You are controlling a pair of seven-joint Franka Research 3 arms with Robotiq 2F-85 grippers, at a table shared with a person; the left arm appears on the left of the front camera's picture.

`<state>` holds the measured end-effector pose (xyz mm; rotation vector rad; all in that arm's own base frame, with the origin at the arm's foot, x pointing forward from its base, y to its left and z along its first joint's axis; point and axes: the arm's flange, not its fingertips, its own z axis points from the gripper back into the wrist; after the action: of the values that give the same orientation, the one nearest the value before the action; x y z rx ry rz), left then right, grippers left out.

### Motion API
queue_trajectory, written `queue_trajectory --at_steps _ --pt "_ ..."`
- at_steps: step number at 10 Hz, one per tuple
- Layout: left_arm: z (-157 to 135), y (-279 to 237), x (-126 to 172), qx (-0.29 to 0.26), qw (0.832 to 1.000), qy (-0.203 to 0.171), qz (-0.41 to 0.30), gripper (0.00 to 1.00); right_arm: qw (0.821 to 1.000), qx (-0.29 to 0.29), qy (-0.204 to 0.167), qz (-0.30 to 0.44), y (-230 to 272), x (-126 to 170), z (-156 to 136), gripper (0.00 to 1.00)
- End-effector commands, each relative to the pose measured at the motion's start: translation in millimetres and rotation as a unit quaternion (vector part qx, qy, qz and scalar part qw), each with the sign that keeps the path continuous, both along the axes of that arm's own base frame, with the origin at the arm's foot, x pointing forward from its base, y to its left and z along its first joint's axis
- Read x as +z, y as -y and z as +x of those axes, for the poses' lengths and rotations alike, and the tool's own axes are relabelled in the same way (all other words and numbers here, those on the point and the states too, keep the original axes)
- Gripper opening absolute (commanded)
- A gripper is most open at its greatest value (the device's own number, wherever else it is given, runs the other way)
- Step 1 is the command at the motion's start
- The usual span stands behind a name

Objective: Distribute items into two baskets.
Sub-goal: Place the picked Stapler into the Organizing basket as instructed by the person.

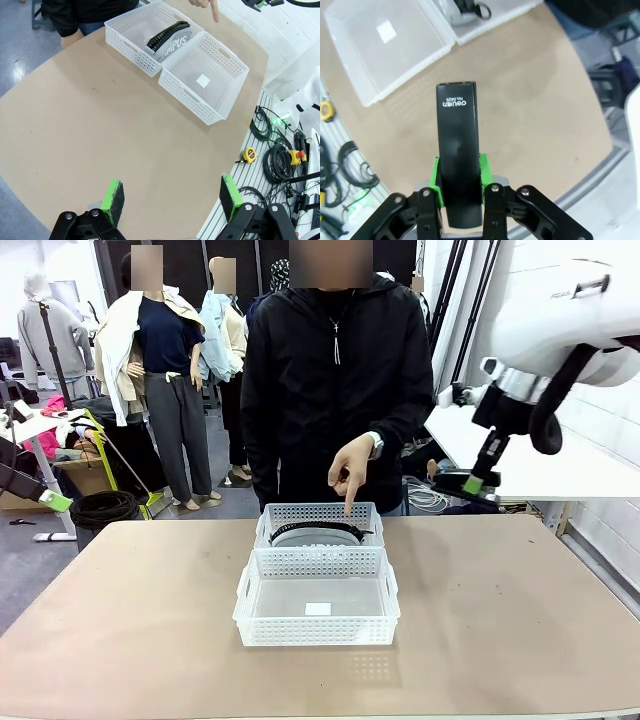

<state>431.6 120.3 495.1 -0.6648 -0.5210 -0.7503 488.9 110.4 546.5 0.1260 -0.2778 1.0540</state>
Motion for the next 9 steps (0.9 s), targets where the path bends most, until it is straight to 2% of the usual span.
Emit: queue_trajectory --at_steps 1,3,9 --pt "-1 -1 1 0.000 1.000 0.003 -0.008 1.00 0.999 0.041 0.007 -0.001 -23 -2 11 0.00" --pt "-1 -1 1 0.000 1.000 0.003 -0.008 1.00 0.997 0.077 0.001 -0.003 -50 -5 15 0.00" --pt "-1 -1 1 0.000 1.000 0.003 -0.008 1.00 0.988 0.153 -0.002 0.007 -115 -36 -12 0.00"
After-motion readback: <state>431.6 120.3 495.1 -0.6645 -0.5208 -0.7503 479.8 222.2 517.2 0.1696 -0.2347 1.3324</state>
